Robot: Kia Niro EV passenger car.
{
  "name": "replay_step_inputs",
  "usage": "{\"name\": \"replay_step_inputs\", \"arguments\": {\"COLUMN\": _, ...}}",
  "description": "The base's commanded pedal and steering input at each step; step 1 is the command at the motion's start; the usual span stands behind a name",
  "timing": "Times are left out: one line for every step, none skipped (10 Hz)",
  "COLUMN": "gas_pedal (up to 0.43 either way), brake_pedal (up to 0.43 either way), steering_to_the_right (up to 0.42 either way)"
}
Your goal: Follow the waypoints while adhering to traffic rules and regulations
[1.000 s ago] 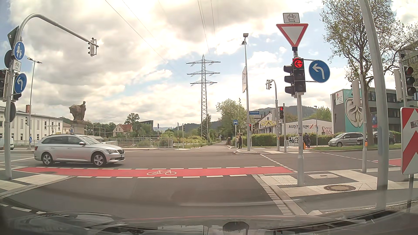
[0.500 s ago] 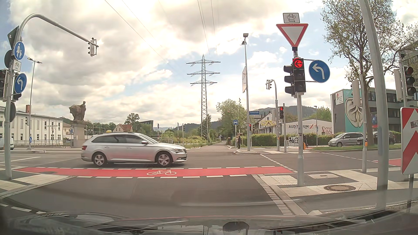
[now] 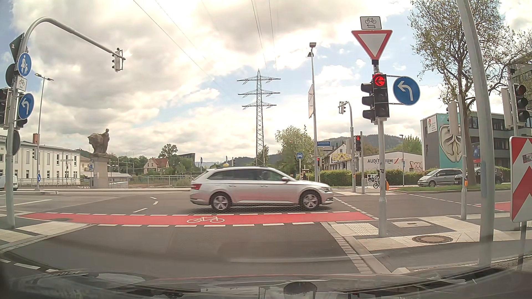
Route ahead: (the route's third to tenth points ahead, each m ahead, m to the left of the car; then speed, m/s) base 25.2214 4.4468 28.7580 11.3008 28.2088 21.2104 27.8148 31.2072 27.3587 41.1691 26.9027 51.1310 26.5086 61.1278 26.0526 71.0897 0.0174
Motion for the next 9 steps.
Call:
{"name": "replay_step_inputs", "arguments": {"gas_pedal": 0.000, "brake_pedal": 0.250, "steering_to_the_right": -0.004}}
{"name": "replay_step_inputs", "arguments": {"gas_pedal": 0.000, "brake_pedal": 0.250, "steering_to_the_right": -0.004}}
{"name": "replay_step_inputs", "arguments": {"gas_pedal": 0.000, "brake_pedal": 0.250, "steering_to_the_right": -0.004}}
{"name": "replay_step_inputs", "arguments": {"gas_pedal": 0.000, "brake_pedal": 0.250, "steering_to_the_right": -0.004}}
{"name": "replay_step_inputs", "arguments": {"gas_pedal": 0.000, "brake_pedal": 0.250, "steering_to_the_right": -0.004}}
{"name": "replay_step_inputs", "arguments": {"gas_pedal": 0.000, "brake_pedal": 0.250, "steering_to_the_right": -0.004}}
{"name": "replay_step_inputs", "arguments": {"gas_pedal": 0.000, "brake_pedal": 0.250, "steering_to_the_right": -0.004}}
{"name": "replay_step_inputs", "arguments": {"gas_pedal": 0.000, "brake_pedal": 0.250, "steering_to_the_right": -0.004}}
{"name": "replay_step_inputs", "arguments": {"gas_pedal": 0.000, "brake_pedal": 0.250, "steering_to_the_right": -0.004}}
